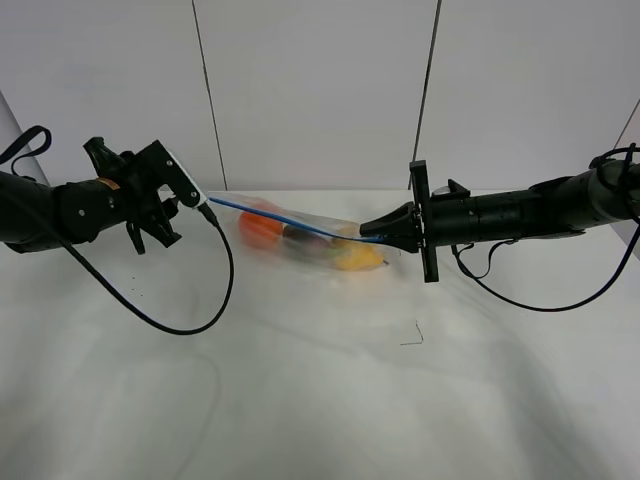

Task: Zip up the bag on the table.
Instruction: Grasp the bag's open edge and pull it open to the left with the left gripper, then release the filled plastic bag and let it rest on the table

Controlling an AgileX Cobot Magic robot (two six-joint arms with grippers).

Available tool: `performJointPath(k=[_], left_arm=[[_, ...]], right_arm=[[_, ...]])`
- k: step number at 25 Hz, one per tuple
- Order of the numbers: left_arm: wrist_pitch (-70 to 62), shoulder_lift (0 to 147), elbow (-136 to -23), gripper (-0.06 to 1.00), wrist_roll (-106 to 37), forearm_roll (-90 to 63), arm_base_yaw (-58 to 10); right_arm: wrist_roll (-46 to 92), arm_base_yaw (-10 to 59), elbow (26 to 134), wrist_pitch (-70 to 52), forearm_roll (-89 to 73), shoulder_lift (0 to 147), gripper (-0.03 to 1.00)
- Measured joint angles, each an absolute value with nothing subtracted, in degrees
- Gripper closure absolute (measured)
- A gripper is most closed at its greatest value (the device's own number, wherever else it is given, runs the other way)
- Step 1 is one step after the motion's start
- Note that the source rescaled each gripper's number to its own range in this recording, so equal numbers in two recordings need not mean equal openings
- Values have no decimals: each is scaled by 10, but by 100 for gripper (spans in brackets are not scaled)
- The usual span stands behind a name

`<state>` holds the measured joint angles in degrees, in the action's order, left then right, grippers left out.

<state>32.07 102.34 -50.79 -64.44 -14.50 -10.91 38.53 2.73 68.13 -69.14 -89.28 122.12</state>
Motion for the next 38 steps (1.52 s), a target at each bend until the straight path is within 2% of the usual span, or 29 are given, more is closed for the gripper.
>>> performJointPath(k=[3, 9, 12, 18, 24, 28, 33, 38], left_arm=[[321, 1023, -508, -1, -618, -145, -96], [323, 1023, -508, -4, -579, -146, -51], [325, 1023, -508, -4, -490, -147, -29], [330, 1023, -508, -4, -192, -147, -25], [300, 1022, -508, -4, -143, -147, -25], [149, 1001, -508, -4, -173, -147, -23], [-150, 976, -544, -4, -209, -145, -22], [-305, 974, -630, -4, -151, -133, -22]], right_arm=[[385, 27, 681, -691, -893, 1221, 97], [385, 27, 681, -691, -892, 1221, 97], [385, 27, 681, -691, -892, 1221, 97], [385, 27, 681, -691, -897, 1221, 97], [385, 27, 681, -691, -897, 1221, 97], [385, 27, 681, -691, -898, 1221, 97], [385, 27, 681, -691, -898, 1221, 97], [385, 27, 681, -691, -898, 1221, 97]])
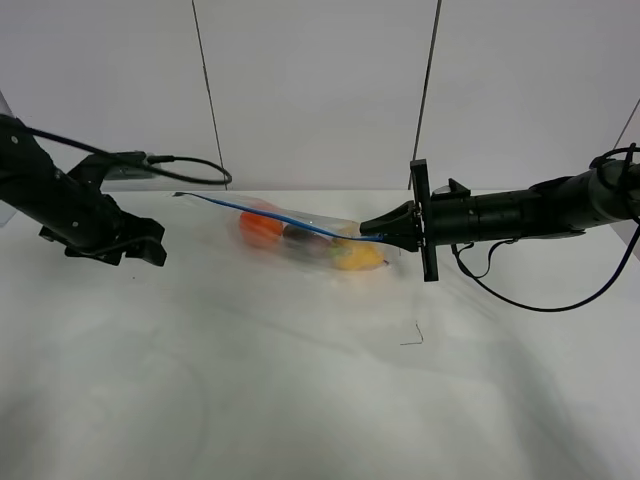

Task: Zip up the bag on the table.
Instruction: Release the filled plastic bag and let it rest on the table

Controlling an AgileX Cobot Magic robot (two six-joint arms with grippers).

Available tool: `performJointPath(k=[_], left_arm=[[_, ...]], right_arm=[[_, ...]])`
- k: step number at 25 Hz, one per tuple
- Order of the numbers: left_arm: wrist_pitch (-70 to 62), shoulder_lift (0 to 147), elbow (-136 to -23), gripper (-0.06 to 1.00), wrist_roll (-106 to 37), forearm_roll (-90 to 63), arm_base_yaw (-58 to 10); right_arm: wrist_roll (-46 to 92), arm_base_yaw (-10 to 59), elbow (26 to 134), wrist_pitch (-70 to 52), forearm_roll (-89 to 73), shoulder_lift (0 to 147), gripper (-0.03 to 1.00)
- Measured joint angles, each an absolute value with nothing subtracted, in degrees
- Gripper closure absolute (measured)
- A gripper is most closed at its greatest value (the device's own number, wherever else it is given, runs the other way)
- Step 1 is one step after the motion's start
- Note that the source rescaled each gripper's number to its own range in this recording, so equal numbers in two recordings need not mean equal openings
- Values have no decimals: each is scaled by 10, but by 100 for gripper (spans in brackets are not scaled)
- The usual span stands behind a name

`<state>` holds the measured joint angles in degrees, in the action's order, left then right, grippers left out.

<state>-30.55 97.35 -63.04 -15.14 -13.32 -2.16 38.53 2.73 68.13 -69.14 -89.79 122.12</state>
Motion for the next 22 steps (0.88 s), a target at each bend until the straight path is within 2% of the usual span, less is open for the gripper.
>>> performJointPath(k=[9, 15, 20, 22], left_arm=[[-452, 972, -738, -4, 24, 12, -21], [-563, 972, -753, -4, 43, 86, -21], [-675, 972, -754, -4, 64, 90, -21], [-674, 971, -754, -4, 69, 90, -21]], right_arm=[[385, 27, 681, -691, -898, 1221, 97], [385, 27, 681, -691, -898, 1221, 97], [385, 27, 681, -691, -898, 1221, 97], [385, 27, 681, -691, -898, 1221, 97]])
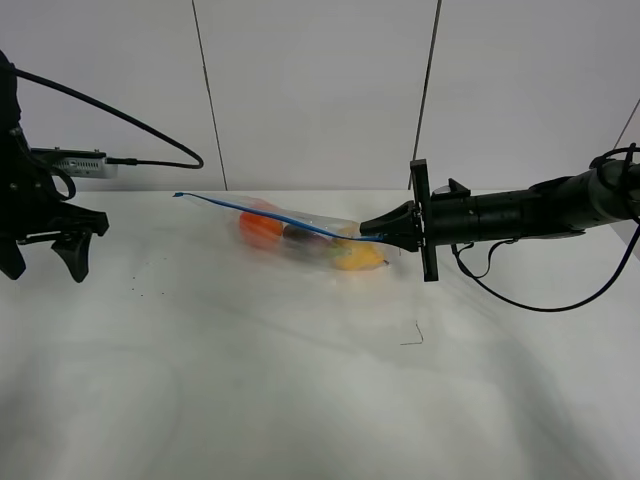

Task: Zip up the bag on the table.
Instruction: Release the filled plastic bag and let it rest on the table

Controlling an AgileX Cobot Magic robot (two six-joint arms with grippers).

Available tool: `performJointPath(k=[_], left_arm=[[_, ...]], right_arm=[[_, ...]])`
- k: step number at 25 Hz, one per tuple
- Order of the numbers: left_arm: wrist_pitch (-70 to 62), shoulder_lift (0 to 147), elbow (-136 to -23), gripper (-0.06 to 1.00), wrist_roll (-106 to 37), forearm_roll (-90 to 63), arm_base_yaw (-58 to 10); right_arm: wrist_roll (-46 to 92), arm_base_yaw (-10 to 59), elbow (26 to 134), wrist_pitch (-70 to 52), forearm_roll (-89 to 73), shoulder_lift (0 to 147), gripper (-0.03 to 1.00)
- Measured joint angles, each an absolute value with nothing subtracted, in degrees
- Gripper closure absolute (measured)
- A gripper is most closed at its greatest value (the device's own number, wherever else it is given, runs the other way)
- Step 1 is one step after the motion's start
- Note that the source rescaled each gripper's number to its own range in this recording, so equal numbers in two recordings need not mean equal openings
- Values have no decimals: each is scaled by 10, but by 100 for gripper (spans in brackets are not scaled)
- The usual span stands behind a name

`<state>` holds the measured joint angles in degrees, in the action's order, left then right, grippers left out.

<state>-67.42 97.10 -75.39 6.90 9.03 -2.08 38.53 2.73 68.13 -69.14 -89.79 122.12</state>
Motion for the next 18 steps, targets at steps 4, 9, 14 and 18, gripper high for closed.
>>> performJointPath(k=[4, 9, 14, 18], left_arm=[[-674, 949, -735, -4, 66, 77, -21], [-674, 875, -679, -4, 49, 67, -21], [-674, 774, -602, -4, 47, 67, -21], [-674, 682, -520, -4, 42, 66, -21]], right_arm=[[385, 27, 681, -691, -898, 1221, 97], [385, 27, 681, -691, -898, 1221, 97], [385, 27, 681, -691, -898, 1221, 97], [385, 27, 681, -691, -898, 1221, 97]])
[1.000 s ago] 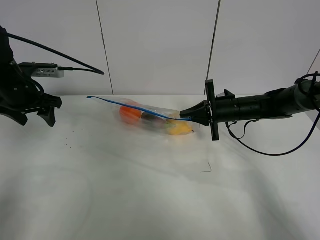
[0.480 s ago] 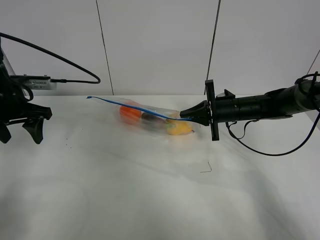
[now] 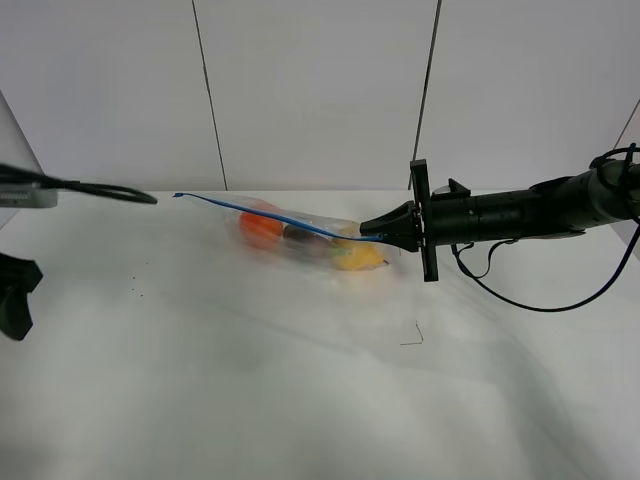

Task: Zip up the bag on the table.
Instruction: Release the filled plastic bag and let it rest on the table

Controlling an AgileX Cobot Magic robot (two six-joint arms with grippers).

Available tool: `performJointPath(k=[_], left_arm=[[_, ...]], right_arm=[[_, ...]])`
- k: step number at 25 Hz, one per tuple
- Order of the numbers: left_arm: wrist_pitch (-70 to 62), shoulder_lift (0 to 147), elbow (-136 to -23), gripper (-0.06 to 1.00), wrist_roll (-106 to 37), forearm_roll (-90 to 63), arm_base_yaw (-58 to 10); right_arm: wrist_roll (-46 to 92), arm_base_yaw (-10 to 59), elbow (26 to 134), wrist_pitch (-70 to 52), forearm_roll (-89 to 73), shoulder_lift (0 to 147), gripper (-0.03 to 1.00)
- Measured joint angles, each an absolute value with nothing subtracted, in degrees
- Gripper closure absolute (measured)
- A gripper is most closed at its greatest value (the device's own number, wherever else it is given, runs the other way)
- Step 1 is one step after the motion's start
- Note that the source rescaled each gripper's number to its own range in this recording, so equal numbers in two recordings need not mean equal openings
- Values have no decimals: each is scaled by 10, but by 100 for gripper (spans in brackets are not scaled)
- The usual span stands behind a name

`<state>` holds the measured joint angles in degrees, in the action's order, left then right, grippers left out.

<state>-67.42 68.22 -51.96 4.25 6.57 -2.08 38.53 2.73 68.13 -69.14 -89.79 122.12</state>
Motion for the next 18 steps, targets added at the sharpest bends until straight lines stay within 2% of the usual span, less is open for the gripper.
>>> performJointPath(k=[10, 18], left_arm=[[-622, 449, -306, -4, 42, 65, -21], [-604, 312, -289, -4, 40, 65, -21]], right_arm=[[385, 27, 681, -691, -895, 1221, 97], [385, 27, 681, -691, -889, 1221, 97]])
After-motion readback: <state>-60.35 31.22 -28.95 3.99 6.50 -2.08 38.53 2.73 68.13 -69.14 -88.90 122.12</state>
